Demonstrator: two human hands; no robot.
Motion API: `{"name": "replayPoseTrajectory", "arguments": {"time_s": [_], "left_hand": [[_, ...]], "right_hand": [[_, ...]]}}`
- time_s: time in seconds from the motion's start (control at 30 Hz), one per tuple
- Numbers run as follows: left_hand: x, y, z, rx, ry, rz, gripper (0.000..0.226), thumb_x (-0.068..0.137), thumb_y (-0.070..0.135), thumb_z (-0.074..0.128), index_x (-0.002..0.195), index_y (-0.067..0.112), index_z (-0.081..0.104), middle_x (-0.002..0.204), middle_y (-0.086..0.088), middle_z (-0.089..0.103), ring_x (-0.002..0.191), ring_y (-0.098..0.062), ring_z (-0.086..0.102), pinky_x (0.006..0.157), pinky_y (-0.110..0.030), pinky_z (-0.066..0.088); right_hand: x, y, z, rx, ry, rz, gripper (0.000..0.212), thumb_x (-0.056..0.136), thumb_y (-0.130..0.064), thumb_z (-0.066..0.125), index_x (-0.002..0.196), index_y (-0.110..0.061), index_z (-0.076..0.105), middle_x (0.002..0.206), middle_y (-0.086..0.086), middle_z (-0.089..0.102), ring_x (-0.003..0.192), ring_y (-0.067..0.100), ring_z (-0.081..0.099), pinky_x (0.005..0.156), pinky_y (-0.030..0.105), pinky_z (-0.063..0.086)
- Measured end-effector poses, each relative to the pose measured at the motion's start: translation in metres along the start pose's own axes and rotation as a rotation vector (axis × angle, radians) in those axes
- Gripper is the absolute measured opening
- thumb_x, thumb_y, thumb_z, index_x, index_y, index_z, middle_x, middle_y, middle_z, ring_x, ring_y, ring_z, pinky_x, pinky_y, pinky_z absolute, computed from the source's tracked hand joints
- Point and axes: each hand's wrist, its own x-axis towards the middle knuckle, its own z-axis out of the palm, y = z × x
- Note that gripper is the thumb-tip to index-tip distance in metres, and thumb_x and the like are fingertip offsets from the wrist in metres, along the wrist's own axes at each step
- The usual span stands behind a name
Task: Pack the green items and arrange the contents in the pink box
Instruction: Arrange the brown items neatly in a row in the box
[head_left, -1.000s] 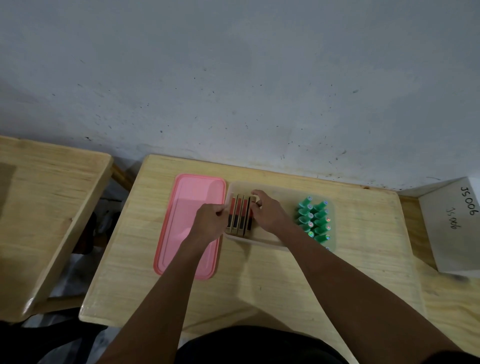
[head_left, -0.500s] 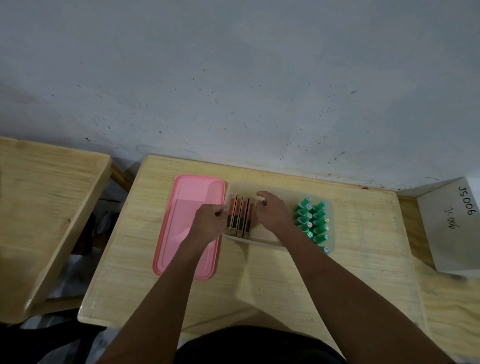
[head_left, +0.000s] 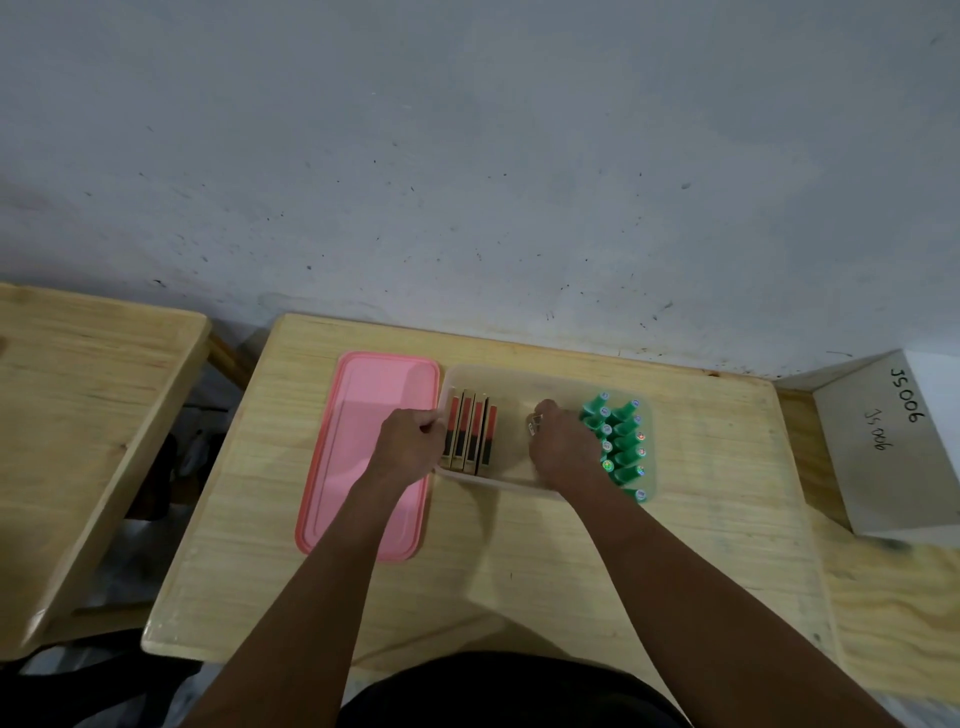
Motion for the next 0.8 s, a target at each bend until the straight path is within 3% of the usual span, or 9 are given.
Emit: {"name": "replayPoseTrajectory", "arguments": {"time_s": [0.13, 0.27, 0.4, 0.5, 0.63, 0.8], "left_hand": [[-0.002, 0.003, 0.0, -0.014, -0.002, -0.007, 0.036, 0.098, 0.012, 0.047, 0.132, 0.002, 0.052, 0.102, -0.021, 0.07, 0.046, -0.005, 0.047, 0.036, -0.005, 0.034], [-0.003, 0.004, -0.001, -0.01, -0.007, -0.006, 0.035, 0.098, 0.011, 0.046, 0.131, 0.003, 0.053, 0.105, -0.02, 0.07, 0.046, -0.003, 0.048, 0.037, -0.005, 0.036], [-0.001, 0.002, -0.001, -0.002, -0.007, -0.013, 0.035, 0.098, 0.015, 0.047, 0.13, 0.004, 0.055, 0.102, -0.016, 0.071, 0.046, -0.002, 0.049, 0.038, -0.005, 0.037], [-0.001, 0.003, 0.0, 0.004, -0.002, -0.012, 0.035, 0.098, 0.014, 0.047, 0.131, 0.003, 0.053, 0.099, -0.016, 0.071, 0.047, -0.003, 0.049, 0.038, -0.006, 0.038], [-0.002, 0.005, 0.0, 0.001, -0.001, -0.018, 0.035, 0.098, 0.013, 0.047, 0.131, 0.004, 0.054, 0.107, -0.015, 0.07, 0.051, -0.003, 0.051, 0.039, -0.006, 0.039], [-0.002, 0.004, 0.0, 0.006, -0.001, -0.018, 0.035, 0.098, 0.013, 0.047, 0.131, 0.004, 0.053, 0.113, -0.014, 0.068, 0.055, -0.004, 0.054, 0.04, -0.006, 0.04]], "right_hand": [[0.007, 0.004, 0.006, 0.365, -0.033, 0.062, 0.047, 0.086, -0.019, 0.064, 0.131, -0.017, 0.051, 0.104, 0.01, 0.07, 0.091, 0.025, 0.067, 0.077, 0.035, 0.054], [0.014, 0.0, 0.013, 0.595, -0.077, 0.104, 0.04, 0.082, -0.017, 0.07, 0.12, -0.014, 0.059, 0.1, 0.009, 0.072, 0.083, 0.022, 0.069, 0.076, 0.037, 0.058], [0.017, -0.009, 0.013, 0.88, -0.15, 0.211, 0.039, 0.087, -0.017, 0.065, 0.124, -0.019, 0.053, 0.089, 0.003, 0.069, 0.081, 0.022, 0.068, 0.082, 0.042, 0.059], [0.014, -0.014, 0.008, 1.062, -0.202, 0.286, 0.038, 0.093, -0.021, 0.057, 0.131, -0.023, 0.052, 0.099, 0.004, 0.065, 0.086, 0.019, 0.062, 0.078, 0.036, 0.053], [0.012, -0.011, 0.005, 1.339, -0.318, 0.38, 0.038, 0.096, -0.011, 0.034, 0.123, -0.013, 0.061, 0.083, 0.009, 0.064, 0.071, 0.02, 0.057, 0.059, 0.034, 0.046], [0.009, -0.005, 0.001, 1.426, -0.373, 0.367, 0.032, 0.1, -0.023, 0.042, 0.108, -0.001, 0.064, 0.076, 0.009, 0.065, 0.062, 0.017, 0.057, 0.055, 0.03, 0.045]]}}
